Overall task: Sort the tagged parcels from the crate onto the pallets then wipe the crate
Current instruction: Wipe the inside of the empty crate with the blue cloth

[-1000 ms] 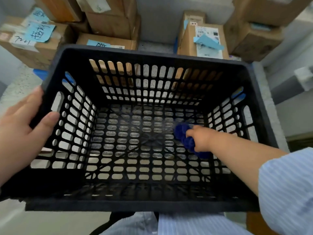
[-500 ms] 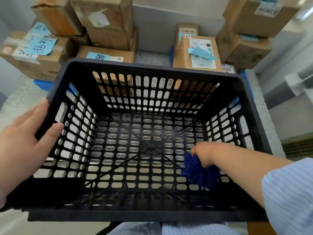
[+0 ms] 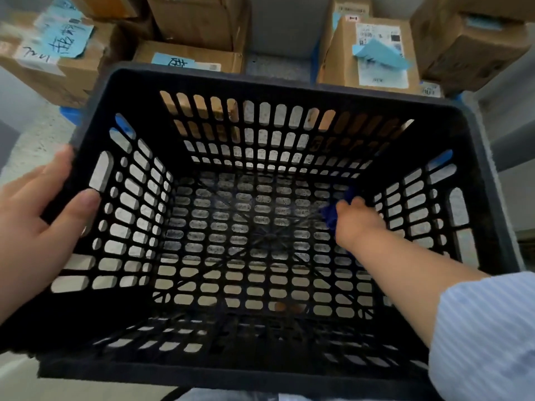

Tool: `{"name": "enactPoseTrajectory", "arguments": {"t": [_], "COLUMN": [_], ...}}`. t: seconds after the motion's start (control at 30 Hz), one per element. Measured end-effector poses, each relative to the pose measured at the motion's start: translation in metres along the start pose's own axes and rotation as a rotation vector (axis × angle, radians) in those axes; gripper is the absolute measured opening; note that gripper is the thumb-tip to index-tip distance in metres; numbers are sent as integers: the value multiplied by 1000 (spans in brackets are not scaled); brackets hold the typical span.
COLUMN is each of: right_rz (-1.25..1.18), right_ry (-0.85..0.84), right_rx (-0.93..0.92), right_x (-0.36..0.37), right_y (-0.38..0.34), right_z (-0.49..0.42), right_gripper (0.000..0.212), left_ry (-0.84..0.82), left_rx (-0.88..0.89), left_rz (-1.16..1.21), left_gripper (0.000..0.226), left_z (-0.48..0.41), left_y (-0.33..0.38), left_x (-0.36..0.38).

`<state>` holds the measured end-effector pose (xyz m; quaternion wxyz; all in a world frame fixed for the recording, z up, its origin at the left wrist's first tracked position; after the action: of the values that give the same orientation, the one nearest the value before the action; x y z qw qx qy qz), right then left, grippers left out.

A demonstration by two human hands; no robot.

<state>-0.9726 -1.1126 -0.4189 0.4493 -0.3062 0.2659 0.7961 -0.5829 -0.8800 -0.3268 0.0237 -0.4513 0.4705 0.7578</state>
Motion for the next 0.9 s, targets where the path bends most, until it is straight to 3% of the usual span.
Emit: {"name": "enactPoseTrajectory", "arguments": {"t": [0.13,0.23,0.33,0.4,0.53,0.73,0.9], "right_rz": [98,25,-25,-119,-487,-1038,-1141], "right_ry": [-348,-672,-749,-665,-246,238,640], "right_rx": [-248,-439,-450,-421,-385,-434,-610], "right_x": [4,21,23,7,-47,-126,-183], "right_y": [-48,-75,-80,-75,-62,-86,-136], "right_z": [40,79,87,84,78,95,112], "right_gripper": [67,59,54,47,17,40,40], "left_ry": [37,62,33,4,-75,-72,-100], "left_rx": [38,52,12,-6,35,331,276], "left_rz": [-116,-209,-238,-218,-220,-636,-511], "left_gripper": [57,55,62,64,68,88,83], "left_z": [13,25,25,26,27,27,-3], "left_y": [29,50,55,55,59,78,90], "left_x": [-10,-11,-14,-14,-14,-11,-10]}}
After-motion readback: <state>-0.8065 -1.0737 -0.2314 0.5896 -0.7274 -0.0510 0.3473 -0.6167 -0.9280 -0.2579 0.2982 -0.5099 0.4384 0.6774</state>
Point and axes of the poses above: each hand's wrist, its own z-axis away from the middle knuckle, its own x-axis out of the palm, y = z × x, the point moved 4 cm from there along -z, towards the middle knuckle, and after that the axes turned 10 degrees about -x, right-handed, at the moved point
